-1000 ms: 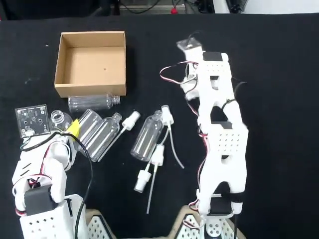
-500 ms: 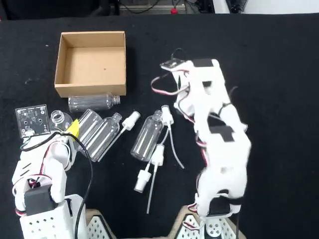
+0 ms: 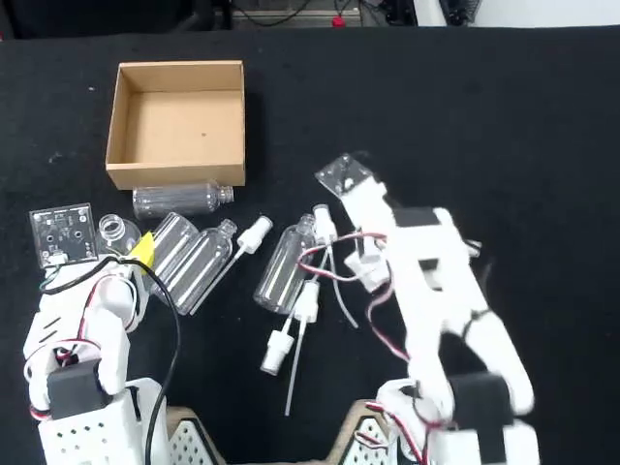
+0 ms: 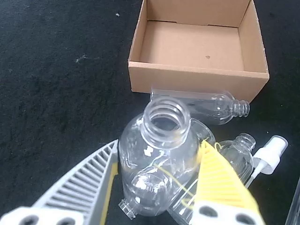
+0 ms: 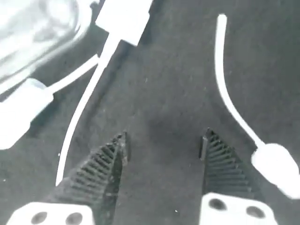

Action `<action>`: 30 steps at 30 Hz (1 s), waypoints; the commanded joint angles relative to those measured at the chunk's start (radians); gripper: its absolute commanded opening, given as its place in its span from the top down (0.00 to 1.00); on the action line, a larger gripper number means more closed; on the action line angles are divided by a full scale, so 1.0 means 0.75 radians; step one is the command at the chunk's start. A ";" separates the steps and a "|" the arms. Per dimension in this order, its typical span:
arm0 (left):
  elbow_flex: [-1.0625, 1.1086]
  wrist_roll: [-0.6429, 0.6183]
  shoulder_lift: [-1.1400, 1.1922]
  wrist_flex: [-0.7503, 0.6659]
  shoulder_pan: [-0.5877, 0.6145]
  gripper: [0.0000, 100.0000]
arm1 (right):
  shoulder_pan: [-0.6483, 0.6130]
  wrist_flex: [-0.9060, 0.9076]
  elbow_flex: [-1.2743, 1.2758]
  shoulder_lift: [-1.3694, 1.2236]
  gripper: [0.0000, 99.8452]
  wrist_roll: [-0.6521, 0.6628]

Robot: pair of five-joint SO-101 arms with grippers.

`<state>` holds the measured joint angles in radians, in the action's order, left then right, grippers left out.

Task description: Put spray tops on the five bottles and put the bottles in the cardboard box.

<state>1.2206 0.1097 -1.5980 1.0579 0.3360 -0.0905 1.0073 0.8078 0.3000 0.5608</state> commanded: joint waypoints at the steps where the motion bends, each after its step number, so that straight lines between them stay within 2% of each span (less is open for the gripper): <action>1: -0.054 -0.004 -0.014 -0.027 0.015 0.78 | 0.084 -0.029 -0.021 0.210 0.76 -0.151; 3: -0.054 -0.004 -0.014 -0.027 0.015 0.78 | 0.153 0.006 -0.071 0.306 0.76 -0.325; 9: -0.054 -0.004 -0.014 -0.031 0.015 0.78 | 0.268 0.227 -0.148 0.373 0.76 -1.035; 13: -0.054 -0.004 -0.014 -0.029 0.015 0.78 | 0.270 0.303 -0.161 0.236 0.76 -1.283; 18: -0.054 -0.004 -0.014 -0.027 0.015 0.78 | 0.354 0.333 -0.304 0.007 0.76 -1.455; 21: -0.054 -0.004 -0.014 -0.031 0.015 0.78 | 0.378 0.442 -0.427 -0.128 0.75 -1.467; 25: -0.054 -0.004 -0.014 -0.031 0.015 0.78 | 0.391 0.585 -0.557 -0.298 0.67 -1.465; 30: -0.054 -0.004 -0.014 -0.031 0.015 0.78 | 0.475 0.636 -0.729 -0.506 0.68 -1.473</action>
<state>1.2206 0.1097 -1.5980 1.0579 0.3360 0.2225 1.4599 0.3690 -0.0269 -0.5286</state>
